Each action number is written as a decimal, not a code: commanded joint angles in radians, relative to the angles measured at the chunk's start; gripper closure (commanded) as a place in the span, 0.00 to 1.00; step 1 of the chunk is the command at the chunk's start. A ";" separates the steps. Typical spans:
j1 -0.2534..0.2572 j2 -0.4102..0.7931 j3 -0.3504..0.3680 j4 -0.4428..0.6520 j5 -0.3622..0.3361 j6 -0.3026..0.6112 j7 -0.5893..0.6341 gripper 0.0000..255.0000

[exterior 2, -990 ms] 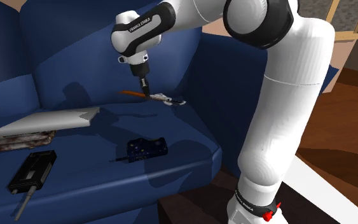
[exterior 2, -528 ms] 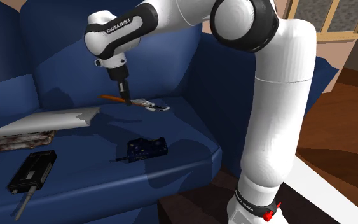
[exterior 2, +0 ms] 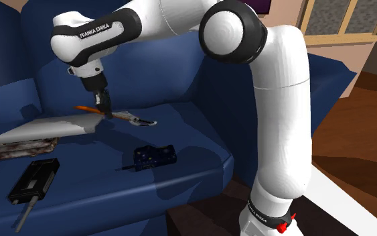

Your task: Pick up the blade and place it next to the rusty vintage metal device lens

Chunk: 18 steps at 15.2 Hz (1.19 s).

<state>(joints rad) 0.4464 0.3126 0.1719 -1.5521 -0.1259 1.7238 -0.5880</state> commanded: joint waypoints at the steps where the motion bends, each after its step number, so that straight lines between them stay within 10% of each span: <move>1: 0.029 0.051 0.012 0.074 -0.007 -0.027 0.038 1.00; 4: 0.091 0.167 0.029 0.248 -0.023 -0.092 0.103 1.00; 18: 0.085 0.191 0.024 0.096 -0.031 0.082 0.118 1.00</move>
<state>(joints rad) 0.5316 0.4998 0.1960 -1.4450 -0.1554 1.7914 -0.4723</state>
